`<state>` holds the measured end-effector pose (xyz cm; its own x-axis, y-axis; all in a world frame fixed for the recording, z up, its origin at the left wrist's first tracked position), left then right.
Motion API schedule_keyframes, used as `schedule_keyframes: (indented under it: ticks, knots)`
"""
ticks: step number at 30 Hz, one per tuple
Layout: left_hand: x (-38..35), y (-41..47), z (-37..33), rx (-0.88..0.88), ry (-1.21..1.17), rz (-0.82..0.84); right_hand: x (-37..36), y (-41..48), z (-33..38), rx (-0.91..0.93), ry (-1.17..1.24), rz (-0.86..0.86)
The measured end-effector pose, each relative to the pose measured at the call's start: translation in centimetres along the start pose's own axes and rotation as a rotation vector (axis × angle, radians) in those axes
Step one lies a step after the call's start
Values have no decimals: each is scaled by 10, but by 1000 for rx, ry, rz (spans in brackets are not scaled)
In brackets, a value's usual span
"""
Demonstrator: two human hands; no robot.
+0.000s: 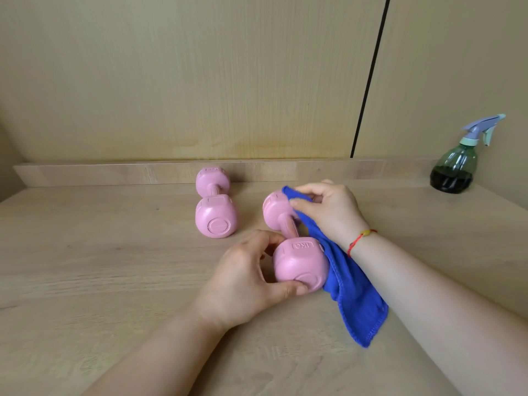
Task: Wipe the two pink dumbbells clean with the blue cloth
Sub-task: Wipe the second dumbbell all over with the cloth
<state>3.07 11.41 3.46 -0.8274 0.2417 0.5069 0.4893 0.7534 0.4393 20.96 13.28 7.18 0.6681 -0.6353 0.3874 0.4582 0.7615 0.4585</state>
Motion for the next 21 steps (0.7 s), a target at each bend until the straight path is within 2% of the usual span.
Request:
schedule_keyframes:
  ticks: [2,7,10,15,18,21]
  knots:
    - [0,1,0,7,-6,-7,-16,-6,-9,-21,20,155]
    - [-4,2,4,65,-75,5,-15,-22,-5,31,84,328]
    - [-4,1,5,99,-115,16,-11,-39,-8,-72,250,452]
    - [-6,0,4,127,-145,42,-7,-45,-12,-174,380,562]
    - [-4,-1,3,149,-185,35,-9,-41,-7,-74,269,563]
    - [-5,-1,4,176,-217,34,-9,-24,-1,41,73,469]
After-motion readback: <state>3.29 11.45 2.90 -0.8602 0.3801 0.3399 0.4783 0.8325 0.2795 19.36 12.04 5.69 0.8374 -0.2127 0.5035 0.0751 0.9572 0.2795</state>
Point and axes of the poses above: each hand's wrist, its own y-axis towards the middle knuckle, its own x-axis out of the back of the hand, z = x × y, the point moved 8 cm from there along y, towards the middle knuckle, and after that the axes turned 8 degrees about -z, right-handed, at the moved point
